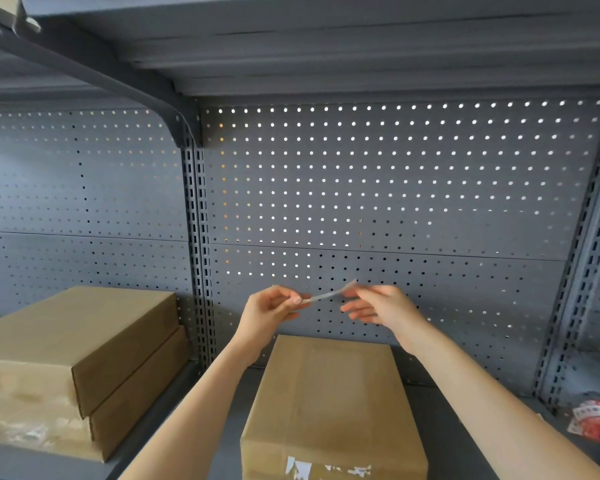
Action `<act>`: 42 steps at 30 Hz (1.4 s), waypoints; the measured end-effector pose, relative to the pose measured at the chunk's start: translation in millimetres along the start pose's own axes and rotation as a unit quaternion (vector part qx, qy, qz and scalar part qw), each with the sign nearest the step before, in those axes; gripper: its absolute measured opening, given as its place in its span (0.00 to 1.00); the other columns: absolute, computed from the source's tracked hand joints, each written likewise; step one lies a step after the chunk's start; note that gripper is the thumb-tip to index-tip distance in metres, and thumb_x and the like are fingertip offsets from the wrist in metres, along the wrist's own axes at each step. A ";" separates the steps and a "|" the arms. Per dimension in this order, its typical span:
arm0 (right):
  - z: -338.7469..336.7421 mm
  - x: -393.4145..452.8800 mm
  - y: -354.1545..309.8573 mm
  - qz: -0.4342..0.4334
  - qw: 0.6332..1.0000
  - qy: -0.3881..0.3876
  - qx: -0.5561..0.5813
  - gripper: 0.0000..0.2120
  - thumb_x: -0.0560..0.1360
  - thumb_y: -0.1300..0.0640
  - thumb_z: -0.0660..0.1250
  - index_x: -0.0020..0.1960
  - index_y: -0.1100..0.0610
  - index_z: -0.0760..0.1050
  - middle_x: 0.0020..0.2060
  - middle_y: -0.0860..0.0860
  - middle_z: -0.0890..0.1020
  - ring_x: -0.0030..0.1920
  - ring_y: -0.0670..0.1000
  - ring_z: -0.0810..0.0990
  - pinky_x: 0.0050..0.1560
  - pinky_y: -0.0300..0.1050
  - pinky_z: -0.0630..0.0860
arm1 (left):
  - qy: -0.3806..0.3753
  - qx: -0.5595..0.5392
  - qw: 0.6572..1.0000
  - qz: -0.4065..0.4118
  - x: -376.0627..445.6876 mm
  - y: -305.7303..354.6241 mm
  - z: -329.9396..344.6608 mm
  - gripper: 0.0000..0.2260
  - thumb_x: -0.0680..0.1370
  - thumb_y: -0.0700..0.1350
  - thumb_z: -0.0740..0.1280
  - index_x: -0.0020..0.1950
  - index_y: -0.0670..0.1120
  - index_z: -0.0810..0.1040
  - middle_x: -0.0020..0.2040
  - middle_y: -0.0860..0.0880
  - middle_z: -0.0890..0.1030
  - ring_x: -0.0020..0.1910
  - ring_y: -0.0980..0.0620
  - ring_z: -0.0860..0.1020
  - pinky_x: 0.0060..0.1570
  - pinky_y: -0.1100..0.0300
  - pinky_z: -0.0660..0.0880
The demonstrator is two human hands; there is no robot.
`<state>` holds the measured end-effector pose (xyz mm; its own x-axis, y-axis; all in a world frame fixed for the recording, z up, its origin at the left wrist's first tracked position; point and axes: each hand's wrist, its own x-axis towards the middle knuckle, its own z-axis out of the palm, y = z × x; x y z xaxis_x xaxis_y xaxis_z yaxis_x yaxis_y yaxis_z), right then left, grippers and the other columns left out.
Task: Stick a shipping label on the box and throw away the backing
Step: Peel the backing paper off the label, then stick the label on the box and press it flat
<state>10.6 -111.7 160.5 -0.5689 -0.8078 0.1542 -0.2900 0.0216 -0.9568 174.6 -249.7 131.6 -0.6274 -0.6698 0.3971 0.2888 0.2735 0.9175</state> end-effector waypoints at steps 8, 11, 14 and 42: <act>-11.0 1.4 0.9 0.044 0.995 -0.002 0.094 0.14 0.77 0.48 0.64 0.50 0.58 0.81 0.43 0.55 0.87 0.45 0.53 0.84 0.54 0.49 0.78 | -0.033 -0.010 0.999 -0.005 2.9 -5.5 6.1 0.07 0.71 0.32 0.71 0.43 0.43 0.82 0.47 0.50 0.86 0.50 0.54 0.83 0.46 0.69 0.76; -13.6 2.7 4.8 0.041 0.995 -0.004 0.093 0.08 0.75 0.57 0.68 0.53 0.58 0.81 0.48 0.55 0.85 0.45 0.51 0.84 0.56 0.49 0.79 | -0.042 -0.022 0.999 -0.003 2.8 -7.4 6.7 0.09 0.70 0.30 0.71 0.45 0.43 0.81 0.49 0.49 0.86 0.51 0.52 0.83 0.49 0.67 0.77; -15.6 4.6 10.1 0.043 0.995 0.004 0.086 0.11 0.75 0.61 0.67 0.57 0.60 0.79 0.50 0.54 0.85 0.50 0.53 0.82 0.57 0.48 0.78 | -0.049 -0.032 0.998 0.001 3.4 -8.4 7.3 0.12 0.69 0.29 0.71 0.47 0.42 0.80 0.51 0.48 0.85 0.53 0.51 0.83 0.50 0.66 0.77; -6.0 -20.5 28.7 -0.035 0.999 0.028 0.006 0.09 0.74 0.60 0.69 0.52 0.48 0.79 0.49 0.49 0.85 0.53 0.52 0.82 0.57 0.46 0.76 | -0.095 -0.003 0.993 -0.069 -4.5 -15.8 20.9 0.09 0.74 0.41 0.71 0.54 0.44 0.82 0.51 0.47 0.85 0.47 0.52 0.83 0.50 0.60 0.79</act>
<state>9.3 -90.9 131.3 -0.5897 -0.7728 0.2346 -0.3213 -0.0420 -0.9460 157.8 -236.5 115.7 -0.7867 -0.5580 0.2642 0.1936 0.1834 0.9638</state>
